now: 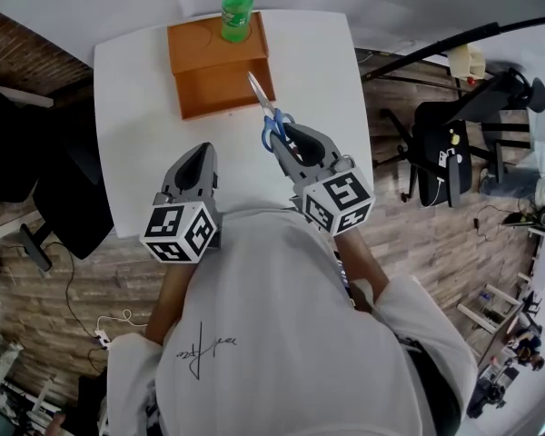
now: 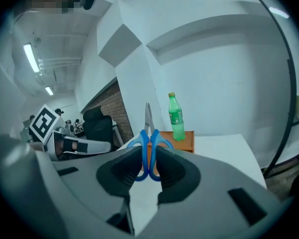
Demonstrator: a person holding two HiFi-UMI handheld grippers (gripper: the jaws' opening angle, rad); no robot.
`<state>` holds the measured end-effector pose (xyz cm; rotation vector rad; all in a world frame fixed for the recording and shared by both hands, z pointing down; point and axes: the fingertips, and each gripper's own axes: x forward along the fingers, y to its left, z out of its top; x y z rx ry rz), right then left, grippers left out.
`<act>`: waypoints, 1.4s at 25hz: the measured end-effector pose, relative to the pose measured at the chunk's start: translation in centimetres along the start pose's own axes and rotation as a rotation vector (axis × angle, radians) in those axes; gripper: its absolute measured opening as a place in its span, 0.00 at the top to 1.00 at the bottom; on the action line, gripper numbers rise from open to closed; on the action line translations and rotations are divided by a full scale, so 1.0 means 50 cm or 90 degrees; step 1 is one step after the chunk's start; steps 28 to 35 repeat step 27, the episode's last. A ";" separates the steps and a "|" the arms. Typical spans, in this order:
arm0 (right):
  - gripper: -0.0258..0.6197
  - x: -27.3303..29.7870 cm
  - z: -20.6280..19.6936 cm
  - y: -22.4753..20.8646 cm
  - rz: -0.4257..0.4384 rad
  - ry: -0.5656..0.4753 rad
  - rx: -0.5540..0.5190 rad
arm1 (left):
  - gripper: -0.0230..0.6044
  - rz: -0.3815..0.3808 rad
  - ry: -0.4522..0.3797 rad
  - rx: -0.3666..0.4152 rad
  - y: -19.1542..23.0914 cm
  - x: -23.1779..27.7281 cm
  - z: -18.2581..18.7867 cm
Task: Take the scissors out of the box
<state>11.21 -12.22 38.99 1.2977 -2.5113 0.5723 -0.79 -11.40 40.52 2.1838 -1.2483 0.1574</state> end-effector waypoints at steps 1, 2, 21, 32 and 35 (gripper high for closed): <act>0.81 0.000 0.003 0.001 0.004 -0.001 0.004 | 0.95 -0.002 0.002 0.001 -0.001 0.001 0.000; 0.81 0.001 0.007 0.002 0.007 -0.002 0.005 | 0.95 -0.003 0.003 0.003 -0.002 0.002 0.000; 0.81 0.010 0.035 0.010 0.041 -0.009 -0.016 | 0.95 0.007 -0.018 0.011 0.020 -0.007 0.030; 0.81 0.002 0.034 0.012 0.048 -0.005 -0.023 | 0.95 0.002 -0.020 0.007 0.014 -0.009 0.029; 0.81 0.002 0.034 0.012 0.048 -0.005 -0.023 | 0.95 0.002 -0.020 0.007 0.014 -0.009 0.029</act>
